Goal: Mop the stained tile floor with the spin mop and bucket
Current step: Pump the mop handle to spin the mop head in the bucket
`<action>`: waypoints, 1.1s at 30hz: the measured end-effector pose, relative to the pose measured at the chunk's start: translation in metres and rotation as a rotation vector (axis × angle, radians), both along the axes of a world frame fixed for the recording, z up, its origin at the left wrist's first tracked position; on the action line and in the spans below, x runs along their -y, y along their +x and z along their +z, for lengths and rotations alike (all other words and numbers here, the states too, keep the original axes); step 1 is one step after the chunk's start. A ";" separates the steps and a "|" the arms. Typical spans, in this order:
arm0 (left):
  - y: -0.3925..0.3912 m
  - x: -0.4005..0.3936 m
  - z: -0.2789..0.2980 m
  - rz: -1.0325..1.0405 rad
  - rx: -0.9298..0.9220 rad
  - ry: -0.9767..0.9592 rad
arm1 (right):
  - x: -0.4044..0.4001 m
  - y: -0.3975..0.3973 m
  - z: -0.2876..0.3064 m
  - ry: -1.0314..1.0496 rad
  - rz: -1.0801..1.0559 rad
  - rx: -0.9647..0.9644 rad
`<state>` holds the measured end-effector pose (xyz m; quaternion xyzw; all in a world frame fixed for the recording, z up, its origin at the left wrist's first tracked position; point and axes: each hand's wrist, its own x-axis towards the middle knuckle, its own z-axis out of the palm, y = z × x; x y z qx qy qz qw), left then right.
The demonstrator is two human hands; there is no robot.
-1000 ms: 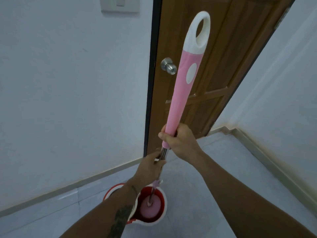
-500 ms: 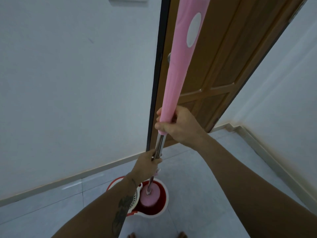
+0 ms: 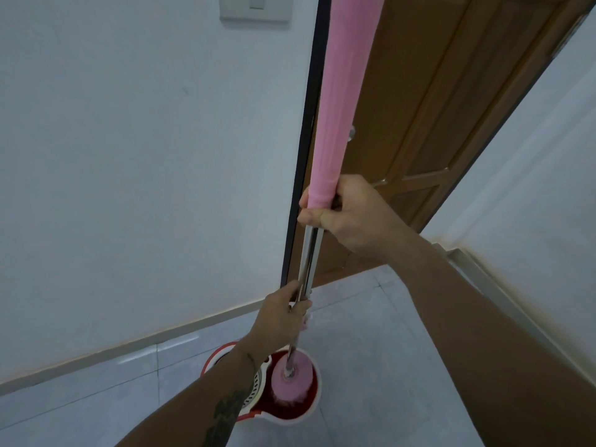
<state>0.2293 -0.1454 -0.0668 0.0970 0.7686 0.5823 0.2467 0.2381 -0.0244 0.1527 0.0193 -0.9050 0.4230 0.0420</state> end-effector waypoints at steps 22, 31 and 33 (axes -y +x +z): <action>-0.016 0.066 0.000 0.013 -0.253 -0.186 | 0.012 -0.006 0.001 -0.194 0.083 0.031; -0.002 0.081 -0.042 -0.064 -0.060 -0.424 | 0.041 0.007 -0.075 -0.248 0.025 0.264; -0.005 0.080 -0.041 -0.055 -0.053 -0.419 | 0.040 0.004 -0.073 -0.245 0.022 0.275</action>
